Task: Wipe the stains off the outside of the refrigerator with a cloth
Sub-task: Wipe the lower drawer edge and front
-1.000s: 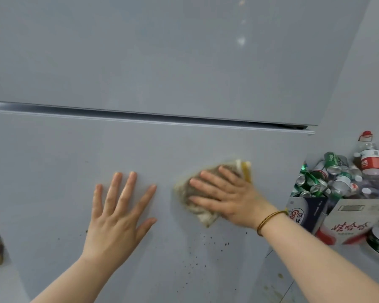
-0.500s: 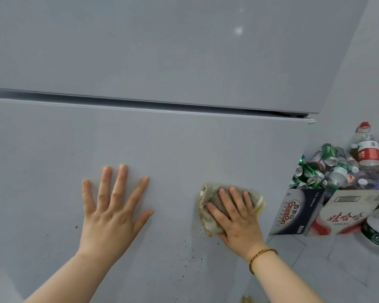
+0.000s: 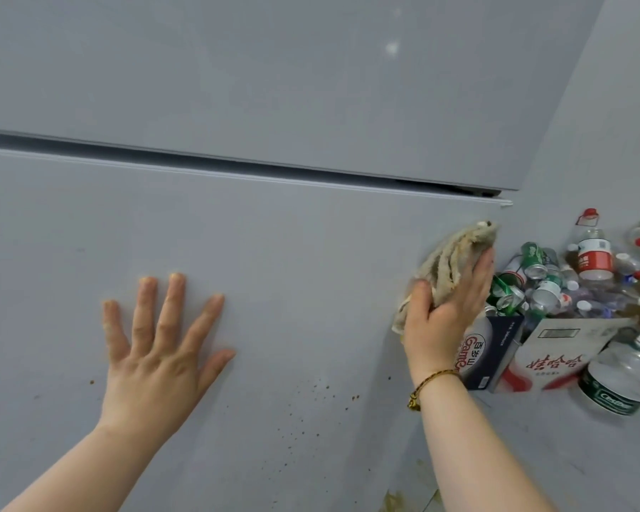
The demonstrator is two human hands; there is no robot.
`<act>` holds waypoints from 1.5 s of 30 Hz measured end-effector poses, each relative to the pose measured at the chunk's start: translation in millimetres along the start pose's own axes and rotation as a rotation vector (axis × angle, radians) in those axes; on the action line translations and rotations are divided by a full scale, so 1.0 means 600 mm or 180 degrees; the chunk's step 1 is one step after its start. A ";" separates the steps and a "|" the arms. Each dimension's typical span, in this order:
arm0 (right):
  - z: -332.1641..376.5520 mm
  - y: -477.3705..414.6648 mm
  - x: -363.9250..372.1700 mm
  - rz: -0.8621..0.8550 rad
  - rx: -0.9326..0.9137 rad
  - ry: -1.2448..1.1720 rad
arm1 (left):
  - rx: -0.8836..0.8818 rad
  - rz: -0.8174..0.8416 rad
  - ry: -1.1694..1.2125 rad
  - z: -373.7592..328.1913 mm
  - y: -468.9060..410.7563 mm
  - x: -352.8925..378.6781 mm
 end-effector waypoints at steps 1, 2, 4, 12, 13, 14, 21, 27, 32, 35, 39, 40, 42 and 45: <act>-0.007 0.027 0.004 -0.0045 0.0370 -0.0130 | 0.0020 -0.0024 -0.0014 0.001 0.001 0.001; -0.016 0.055 0.007 -0.0047 0.0637 -0.0205 | 0.0044 -0.0032 0.0000 0.000 0.002 0.002; -0.029 0.111 0.014 0.0044 0.1029 -0.0319 | 0.0081 -0.0029 0.0038 0.000 0.002 0.001; 0.016 0.069 0.005 0.0014 0.1606 -0.0436 | 0.0156 0.0181 0.0182 0.012 0.000 -0.026; 0.036 0.042 0.004 0.0048 0.1376 -0.0393 | 0.0162 0.0186 0.0253 0.017 0.000 -0.033; 0.057 0.017 0.003 0.0094 0.1094 -0.0338 | 0.0148 0.0194 0.0346 0.021 0.005 -0.037; 0.104 0.001 0.025 0.0109 -0.0807 0.0121 | -0.0970 0.0316 0.0401 0.053 0.107 -0.038; -0.048 0.204 0.059 0.0726 -0.2580 0.1203 | -0.0996 0.0545 0.0260 0.064 0.124 -0.015; -0.117 0.209 0.024 0.1204 -0.3898 0.1801 | -0.1098 0.0697 0.0422 0.068 0.123 -0.019; -0.109 0.131 0.001 0.1183 -0.4297 0.1741 | -0.1119 0.0733 0.0517 0.064 0.123 -0.022; -0.074 0.033 -0.016 0.0941 -0.3534 0.1406 | -0.1137 0.0785 0.0476 0.064 0.121 -0.022; -0.065 0.031 -0.014 0.0899 -0.3205 0.1273 | -0.1156 0.0813 0.0454 0.066 0.123 -0.022; -0.042 0.055 0.001 0.0661 -0.2289 0.0861 | -0.1176 0.0858 0.0424 0.067 0.123 -0.022; -0.004 0.131 0.040 0.0246 -0.1069 0.0263 | -0.1141 0.0887 0.0386 0.066 0.121 -0.022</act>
Point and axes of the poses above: each hand's wrist, its own y-axis away from the middle knuckle, its own x-axis out of the palm, z = x × y, the point moved 2 cm from there along -y, towards the middle knuckle, and after that the axes turned 6 degrees about x, right-handed, at the moved point
